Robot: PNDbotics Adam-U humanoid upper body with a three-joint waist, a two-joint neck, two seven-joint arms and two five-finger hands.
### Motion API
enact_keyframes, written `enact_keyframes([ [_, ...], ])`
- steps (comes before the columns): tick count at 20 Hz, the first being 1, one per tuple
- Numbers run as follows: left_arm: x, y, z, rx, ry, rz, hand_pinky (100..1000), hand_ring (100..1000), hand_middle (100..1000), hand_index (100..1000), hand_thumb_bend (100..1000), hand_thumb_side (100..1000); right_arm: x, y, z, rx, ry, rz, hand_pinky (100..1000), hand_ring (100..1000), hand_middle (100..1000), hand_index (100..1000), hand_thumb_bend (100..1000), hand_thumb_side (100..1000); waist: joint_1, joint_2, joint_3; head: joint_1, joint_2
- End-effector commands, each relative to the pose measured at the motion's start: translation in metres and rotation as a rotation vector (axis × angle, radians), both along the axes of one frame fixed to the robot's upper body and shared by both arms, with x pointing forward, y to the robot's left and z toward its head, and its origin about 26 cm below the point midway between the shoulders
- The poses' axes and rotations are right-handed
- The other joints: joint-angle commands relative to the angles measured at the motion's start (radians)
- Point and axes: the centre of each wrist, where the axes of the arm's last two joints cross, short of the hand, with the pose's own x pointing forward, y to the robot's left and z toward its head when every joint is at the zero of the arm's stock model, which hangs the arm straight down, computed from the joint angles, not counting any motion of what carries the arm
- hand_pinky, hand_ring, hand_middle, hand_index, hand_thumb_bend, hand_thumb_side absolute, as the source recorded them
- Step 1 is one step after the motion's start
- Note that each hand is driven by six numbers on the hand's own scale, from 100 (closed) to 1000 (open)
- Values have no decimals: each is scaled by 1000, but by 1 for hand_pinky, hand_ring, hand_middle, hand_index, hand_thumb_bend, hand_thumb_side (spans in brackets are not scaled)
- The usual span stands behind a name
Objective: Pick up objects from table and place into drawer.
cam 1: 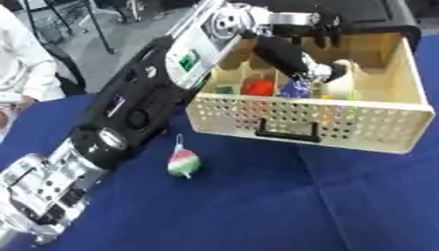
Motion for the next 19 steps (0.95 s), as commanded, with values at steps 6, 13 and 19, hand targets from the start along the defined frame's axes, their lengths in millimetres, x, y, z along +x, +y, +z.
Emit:
enact_keyframes([
  [6,-25,16,40,-217,-159,-35,642,836,784,990,157,558,-2,0,6,0,-26,-1,617,600,725,703,100,896,-23,-31,11,1,-4],
  [13,-70,50,77,-688,-318,-56,570,778,712,887,100,588,-3,-3,4,7,-23,-16,616,601,729,704,100,895,-39,-40,34,-13,9],
  [19,-109,86,86,-986,-401,-39,490,719,651,847,100,642,-3,-6,4,12,-29,-29,616,605,734,706,100,896,-58,-44,59,-34,23],
])
